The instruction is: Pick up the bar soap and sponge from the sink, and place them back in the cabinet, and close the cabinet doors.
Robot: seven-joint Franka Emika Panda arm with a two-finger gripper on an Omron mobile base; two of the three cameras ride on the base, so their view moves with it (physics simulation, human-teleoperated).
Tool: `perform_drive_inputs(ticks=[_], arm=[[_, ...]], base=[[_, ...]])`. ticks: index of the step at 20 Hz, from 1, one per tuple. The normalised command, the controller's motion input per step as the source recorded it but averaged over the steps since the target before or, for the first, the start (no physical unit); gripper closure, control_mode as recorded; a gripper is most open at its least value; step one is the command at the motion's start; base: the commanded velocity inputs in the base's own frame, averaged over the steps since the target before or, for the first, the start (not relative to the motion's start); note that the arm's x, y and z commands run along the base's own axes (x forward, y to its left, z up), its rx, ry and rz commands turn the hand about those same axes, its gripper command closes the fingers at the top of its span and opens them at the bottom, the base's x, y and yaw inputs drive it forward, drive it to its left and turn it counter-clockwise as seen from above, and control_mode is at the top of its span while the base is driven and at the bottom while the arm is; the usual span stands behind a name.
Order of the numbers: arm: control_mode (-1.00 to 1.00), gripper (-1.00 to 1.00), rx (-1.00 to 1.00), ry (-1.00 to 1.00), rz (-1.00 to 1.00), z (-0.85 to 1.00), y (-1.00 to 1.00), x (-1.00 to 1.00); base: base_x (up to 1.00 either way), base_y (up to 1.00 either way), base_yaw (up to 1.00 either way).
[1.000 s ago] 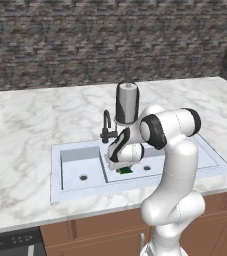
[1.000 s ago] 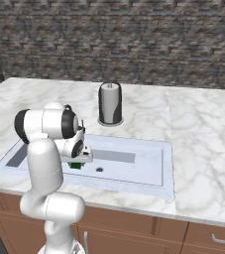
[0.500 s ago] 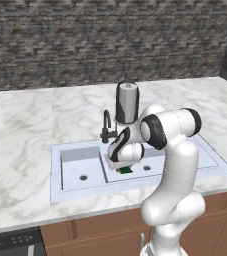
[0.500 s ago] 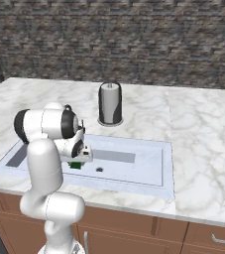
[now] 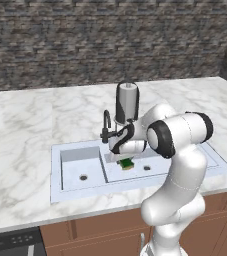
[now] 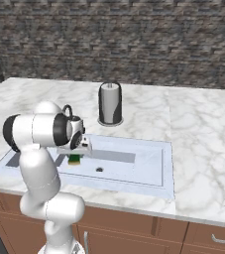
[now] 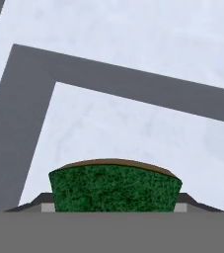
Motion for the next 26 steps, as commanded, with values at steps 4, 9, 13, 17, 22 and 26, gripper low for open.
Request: perform_drive_inputs(ticks=[4,9,13,17,22,26], arm=[[-1.0,1.0,0.0,0.0,0.0,0.62,-0.03,0.0],[-1.0,1.0,0.0,0.0,0.0,0.55,-0.09,-0.11],[-1.0,1.0,-0.01,0.0,0.0,0.53,-0.18,-0.19],[-1.0,1.0,-0.01,0.0,-0.02,0.53,-0.22,-0.28],[-1.0,1.0,-0.02,0.0,-0.02,0.47,-0.25,-0.27],[-1.0,1.0,-0.04,0.0,-0.04,0.3,-0.08,-0.14]], base=[[0.0,0.0,0.0],[0.0,0.0,0.0],[0.0,0.0,0.0],[0.0,0.0,0.0],[0.0,0.0,0.0],[0.0,0.0,0.0]])
